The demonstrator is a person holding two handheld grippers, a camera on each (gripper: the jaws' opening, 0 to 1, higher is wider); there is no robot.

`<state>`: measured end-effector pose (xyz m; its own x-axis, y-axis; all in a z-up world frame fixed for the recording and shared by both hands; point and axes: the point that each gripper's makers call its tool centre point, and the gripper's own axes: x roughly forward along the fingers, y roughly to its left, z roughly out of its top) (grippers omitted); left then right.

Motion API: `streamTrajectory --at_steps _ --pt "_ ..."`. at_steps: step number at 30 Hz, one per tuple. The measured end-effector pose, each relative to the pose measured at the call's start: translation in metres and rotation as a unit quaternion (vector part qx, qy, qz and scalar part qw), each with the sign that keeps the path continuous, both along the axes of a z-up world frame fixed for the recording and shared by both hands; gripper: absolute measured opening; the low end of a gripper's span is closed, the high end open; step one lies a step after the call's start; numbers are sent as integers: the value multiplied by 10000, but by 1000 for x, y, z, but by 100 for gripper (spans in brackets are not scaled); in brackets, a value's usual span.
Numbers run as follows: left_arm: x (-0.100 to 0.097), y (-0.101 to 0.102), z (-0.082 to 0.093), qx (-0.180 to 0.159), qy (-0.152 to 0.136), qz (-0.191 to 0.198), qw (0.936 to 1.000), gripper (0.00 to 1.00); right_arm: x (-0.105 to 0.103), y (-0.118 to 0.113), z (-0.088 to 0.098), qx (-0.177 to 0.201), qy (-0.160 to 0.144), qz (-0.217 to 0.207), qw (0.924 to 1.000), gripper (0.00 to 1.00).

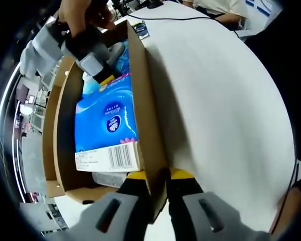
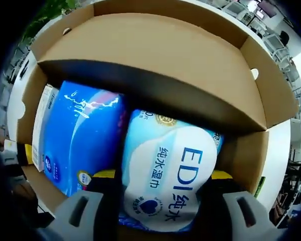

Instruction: Operate the shoe box by opening the lid, removing the specified soft item, and placing it in the target area until the item is outside and the box remains undamaged.

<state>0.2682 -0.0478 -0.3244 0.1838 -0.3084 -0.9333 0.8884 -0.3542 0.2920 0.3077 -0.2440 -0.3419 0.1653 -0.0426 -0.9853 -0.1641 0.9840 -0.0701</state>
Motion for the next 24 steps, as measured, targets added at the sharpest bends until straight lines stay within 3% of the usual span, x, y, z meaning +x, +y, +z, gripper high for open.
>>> streamTrajectory --at_steps 11,24 --pt "0 0 -1 -16 -9 -4 10000 9 4 0 -5 215 97 -89 9997 70" --pt "0 -1 -1 -34 32 -20 10000 9 6 1 -6 -7 -133 -28 9999 70"
